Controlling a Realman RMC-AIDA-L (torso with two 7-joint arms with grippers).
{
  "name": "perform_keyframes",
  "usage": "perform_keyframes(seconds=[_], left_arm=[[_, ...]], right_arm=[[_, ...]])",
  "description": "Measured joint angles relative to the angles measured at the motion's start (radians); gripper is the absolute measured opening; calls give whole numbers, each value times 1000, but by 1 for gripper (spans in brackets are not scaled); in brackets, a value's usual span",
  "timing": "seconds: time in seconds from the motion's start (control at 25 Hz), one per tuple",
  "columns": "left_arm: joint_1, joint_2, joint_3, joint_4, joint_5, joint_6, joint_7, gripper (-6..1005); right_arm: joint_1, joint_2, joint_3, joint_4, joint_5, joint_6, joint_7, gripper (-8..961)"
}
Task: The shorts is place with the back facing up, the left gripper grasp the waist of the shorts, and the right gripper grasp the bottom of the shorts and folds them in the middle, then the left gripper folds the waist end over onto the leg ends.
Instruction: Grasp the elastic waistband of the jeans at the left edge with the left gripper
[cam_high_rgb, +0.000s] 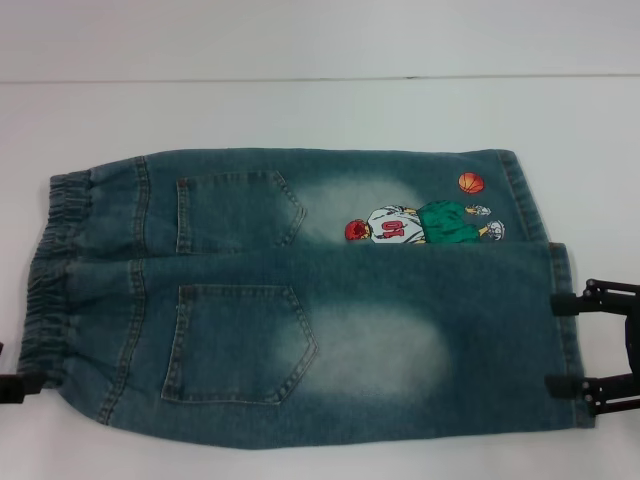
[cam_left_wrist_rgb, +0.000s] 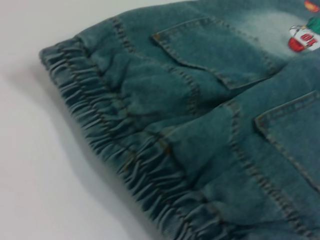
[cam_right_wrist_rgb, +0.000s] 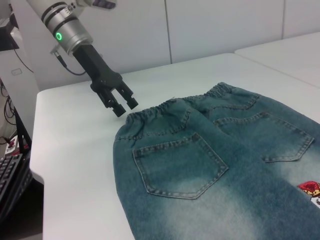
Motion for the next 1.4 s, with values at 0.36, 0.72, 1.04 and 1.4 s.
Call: perform_keyframes(seconds=[0.36,0.72,1.04,1.4], left_arm=[[-11,-1,14,-43,16,-36,-5,834],[-21,-1,52,-76,15,-42,-6,825],[-31,4,52,-78,8,-31,1,708],[-49,3,45,-78,-21,-41,-3,447]], right_arm=[[9,0,0,4,1,5,5,940],[9,0,0,4,1,5,7,940],[7,-1,0,5,0,4,7,941],[3,1,12,8,3,4,6,940]])
